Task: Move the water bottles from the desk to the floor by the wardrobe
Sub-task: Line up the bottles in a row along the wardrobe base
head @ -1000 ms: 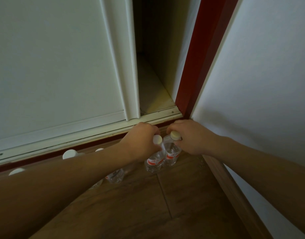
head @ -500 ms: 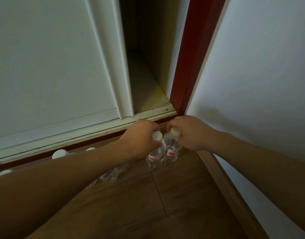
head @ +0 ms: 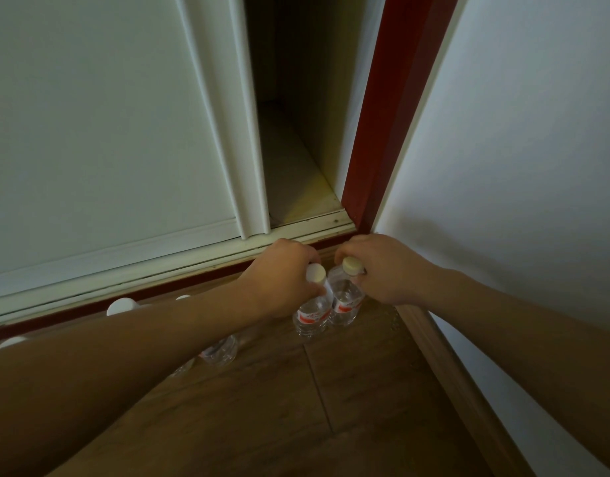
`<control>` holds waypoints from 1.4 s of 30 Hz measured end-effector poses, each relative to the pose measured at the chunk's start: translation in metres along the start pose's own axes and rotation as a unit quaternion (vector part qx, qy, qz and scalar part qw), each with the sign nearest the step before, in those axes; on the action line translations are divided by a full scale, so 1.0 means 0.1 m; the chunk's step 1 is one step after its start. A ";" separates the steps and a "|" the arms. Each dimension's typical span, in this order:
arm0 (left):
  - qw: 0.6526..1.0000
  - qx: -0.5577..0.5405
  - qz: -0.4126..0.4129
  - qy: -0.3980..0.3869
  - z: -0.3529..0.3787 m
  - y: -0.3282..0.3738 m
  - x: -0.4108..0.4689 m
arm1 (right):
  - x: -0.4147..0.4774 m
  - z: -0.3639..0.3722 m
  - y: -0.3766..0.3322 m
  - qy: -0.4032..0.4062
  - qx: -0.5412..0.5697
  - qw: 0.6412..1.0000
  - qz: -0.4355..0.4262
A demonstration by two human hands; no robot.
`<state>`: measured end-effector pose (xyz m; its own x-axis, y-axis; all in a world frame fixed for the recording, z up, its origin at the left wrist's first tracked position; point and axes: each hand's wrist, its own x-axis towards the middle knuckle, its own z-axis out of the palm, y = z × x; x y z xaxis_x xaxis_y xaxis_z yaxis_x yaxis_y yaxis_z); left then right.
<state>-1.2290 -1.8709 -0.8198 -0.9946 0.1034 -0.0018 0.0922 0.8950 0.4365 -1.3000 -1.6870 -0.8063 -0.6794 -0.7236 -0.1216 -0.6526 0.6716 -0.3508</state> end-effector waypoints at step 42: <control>0.999 -0.029 0.003 0.020 0.00 0.04 -0.06 | -0.02 -0.01 0.02 0.014 0.009 1.000 0.010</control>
<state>-1.2226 -1.8677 -0.8181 -0.9952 0.0910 0.0367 0.0973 0.8677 0.4874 -1.2999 -1.6838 -0.8058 -0.7021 -0.7047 -0.1021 -0.6324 0.6830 -0.3655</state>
